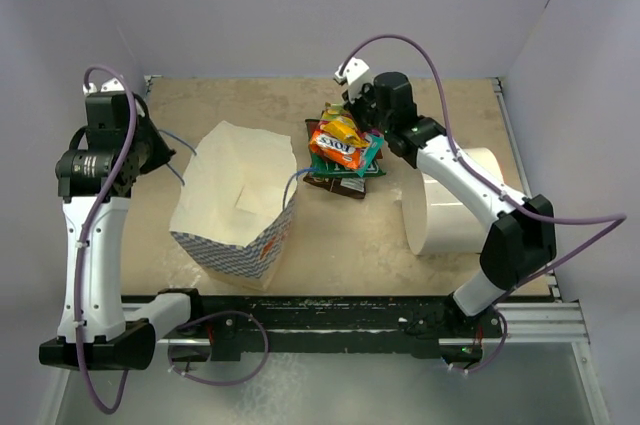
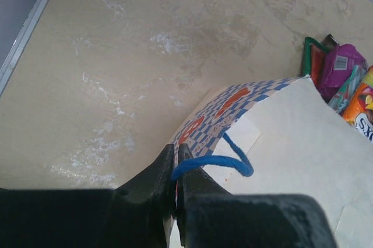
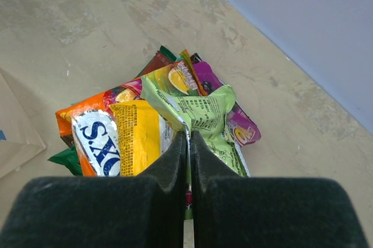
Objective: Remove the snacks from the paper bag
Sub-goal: Adjust the paper bag at the center of the board.
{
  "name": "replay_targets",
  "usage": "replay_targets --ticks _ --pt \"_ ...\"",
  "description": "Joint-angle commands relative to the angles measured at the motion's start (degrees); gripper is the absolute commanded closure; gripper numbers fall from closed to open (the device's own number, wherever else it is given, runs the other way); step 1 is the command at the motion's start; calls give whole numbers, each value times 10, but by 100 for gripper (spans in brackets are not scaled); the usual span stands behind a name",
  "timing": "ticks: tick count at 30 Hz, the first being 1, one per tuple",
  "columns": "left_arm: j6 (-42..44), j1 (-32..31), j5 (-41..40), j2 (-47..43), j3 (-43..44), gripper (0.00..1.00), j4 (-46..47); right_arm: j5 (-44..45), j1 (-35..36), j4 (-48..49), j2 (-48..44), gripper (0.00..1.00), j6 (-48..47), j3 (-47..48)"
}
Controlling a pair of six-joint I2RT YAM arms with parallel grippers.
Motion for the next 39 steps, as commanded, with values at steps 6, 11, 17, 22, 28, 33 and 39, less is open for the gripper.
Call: replay_targets --ticks 6,11,17,22,28,33,39 --pt "-1 5 18 -38 -18 80 -11 -36 0 0 9 100 16 25" --pt "4 5 20 -37 2 67 -21 -63 0 -7 20 100 34 30" --pt "13 5 23 -30 33 58 -31 -75 1 -24 25 100 37 33" --pt "15 5 26 -28 45 50 -34 -75 1 -15 21 100 41 22" --pt "14 5 34 -26 54 43 -35 -92 1 -24 36 100 41 22" --pt "14 5 37 -25 63 39 -40 -101 0 -26 50 98 46 30" --pt "15 5 34 -28 75 22 -48 -109 0 -37 56 94 50 19"
